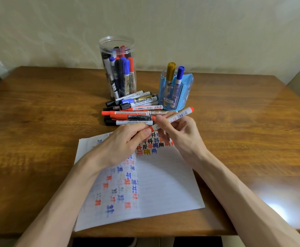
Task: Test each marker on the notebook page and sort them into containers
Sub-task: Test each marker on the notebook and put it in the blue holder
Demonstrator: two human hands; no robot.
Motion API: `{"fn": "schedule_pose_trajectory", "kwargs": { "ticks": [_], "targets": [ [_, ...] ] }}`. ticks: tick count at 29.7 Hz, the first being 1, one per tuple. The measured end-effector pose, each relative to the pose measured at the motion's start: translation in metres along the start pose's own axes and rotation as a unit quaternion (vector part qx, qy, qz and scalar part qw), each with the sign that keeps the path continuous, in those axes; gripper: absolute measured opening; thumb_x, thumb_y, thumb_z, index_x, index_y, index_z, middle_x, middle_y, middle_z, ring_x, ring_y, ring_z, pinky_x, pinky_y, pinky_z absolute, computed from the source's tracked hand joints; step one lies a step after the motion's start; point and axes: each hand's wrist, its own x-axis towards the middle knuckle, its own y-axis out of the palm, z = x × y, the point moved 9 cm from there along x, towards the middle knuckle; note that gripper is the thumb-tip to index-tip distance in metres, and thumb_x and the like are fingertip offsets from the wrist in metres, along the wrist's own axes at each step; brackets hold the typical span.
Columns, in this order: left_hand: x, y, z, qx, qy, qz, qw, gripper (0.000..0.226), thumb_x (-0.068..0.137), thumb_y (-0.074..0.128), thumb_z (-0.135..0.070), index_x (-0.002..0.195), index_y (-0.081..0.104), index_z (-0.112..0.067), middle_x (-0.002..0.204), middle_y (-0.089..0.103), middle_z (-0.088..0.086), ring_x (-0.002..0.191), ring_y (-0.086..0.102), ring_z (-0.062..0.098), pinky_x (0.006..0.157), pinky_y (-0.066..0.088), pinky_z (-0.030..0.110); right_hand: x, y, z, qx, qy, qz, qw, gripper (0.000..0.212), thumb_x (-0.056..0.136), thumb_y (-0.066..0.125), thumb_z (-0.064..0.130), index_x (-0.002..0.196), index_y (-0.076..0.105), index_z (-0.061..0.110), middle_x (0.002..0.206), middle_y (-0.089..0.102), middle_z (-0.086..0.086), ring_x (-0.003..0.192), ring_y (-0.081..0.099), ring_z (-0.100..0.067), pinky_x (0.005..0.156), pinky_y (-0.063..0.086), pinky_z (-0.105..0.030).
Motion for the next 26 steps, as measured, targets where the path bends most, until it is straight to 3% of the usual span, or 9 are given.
{"fn": "schedule_pose_trajectory", "kwargs": {
  "ticks": [5,8,11,14,16,19,23,26],
  "targets": [
    [0.000,-0.002,0.002,0.022,-0.002,-0.040,0.999,0.024,0.109,0.044,-0.042,0.093,0.058,-0.032,0.082,0.063,-0.007,0.076,0.061,0.016,0.068,0.050,0.046,0.002,-0.001,-0.002,-0.003,0.008,-0.030,1.000,0.029,0.102,0.067,0.035,0.093,0.072,0.007,0.069,0.064,-0.010,0.057,0.052,-0.018,0.052,0.041,-0.030],
    [0.000,0.003,-0.010,0.136,0.027,-0.074,0.988,0.029,0.103,0.047,-0.051,0.110,0.060,-0.026,0.087,0.063,-0.013,0.075,0.062,0.009,0.064,0.052,0.032,-0.001,-0.004,-0.009,0.013,0.037,-0.059,0.998,0.035,0.100,0.068,0.039,0.093,0.072,0.005,0.065,0.062,-0.003,0.056,0.050,-0.012,0.053,0.041,-0.027],
    [0.002,0.004,-0.028,0.301,0.101,-0.120,0.941,0.043,0.103,0.037,-0.049,0.107,0.062,-0.014,0.085,0.068,-0.004,0.067,0.065,0.014,0.057,0.054,0.033,-0.003,-0.004,-0.015,0.045,0.064,-0.073,0.994,0.040,0.098,0.070,0.041,0.088,0.071,0.003,0.066,0.061,-0.005,0.058,0.050,-0.015,0.055,0.040,-0.031],
    [0.001,0.000,-0.033,0.347,0.128,-0.152,0.917,0.040,0.104,0.035,-0.042,0.096,0.059,-0.011,0.074,0.065,-0.001,0.057,0.063,0.018,0.046,0.050,0.032,-0.004,-0.001,-0.018,0.068,0.084,-0.077,0.991,0.035,0.091,0.077,0.048,0.078,0.073,0.016,0.069,0.064,-0.004,0.062,0.054,-0.019,0.060,0.043,-0.034],
    [-0.001,0.001,-0.035,0.365,0.125,-0.156,0.909,0.037,0.103,0.036,-0.039,0.093,0.058,-0.012,0.071,0.063,-0.002,0.054,0.062,0.017,0.044,0.041,0.025,-0.004,-0.002,-0.018,0.075,0.080,-0.090,0.990,0.038,0.088,0.078,0.048,0.084,0.075,0.011,0.070,0.066,-0.007,0.063,0.056,-0.020,0.062,0.045,-0.037],
    [0.000,0.003,-0.030,0.338,0.112,-0.137,0.924,0.034,0.105,0.033,-0.041,0.094,0.054,-0.017,0.069,0.061,-0.005,0.052,0.060,0.016,0.043,0.040,0.026,-0.002,-0.004,-0.007,0.015,0.033,-0.082,0.996,0.034,0.098,0.072,0.035,0.089,0.073,0.002,0.069,0.066,-0.016,0.058,0.056,-0.020,0.055,0.046,-0.035],
    [0.004,0.000,-0.015,0.160,0.039,-0.090,0.982,0.029,0.104,0.032,-0.048,0.084,0.041,-0.031,0.064,0.056,-0.006,0.054,0.055,0.014,0.050,0.044,0.037,-0.001,-0.005,0.001,0.008,0.022,-0.050,0.998,0.023,0.101,0.069,0.031,0.087,0.073,0.014,0.067,0.065,-0.002,0.058,0.055,-0.017,0.052,0.046,-0.028],
    [0.005,0.002,-0.014,0.086,0.014,-0.059,0.994,0.034,0.106,0.036,-0.047,0.079,0.045,-0.028,0.066,0.058,-0.001,0.060,0.055,0.018,0.058,0.043,0.042,-0.002,-0.005,0.002,0.011,0.020,-0.038,0.999,0.022,0.100,0.069,0.030,0.094,0.074,0.010,0.068,0.068,0.003,0.058,0.056,-0.013,0.053,0.047,-0.023]
  ]
}}
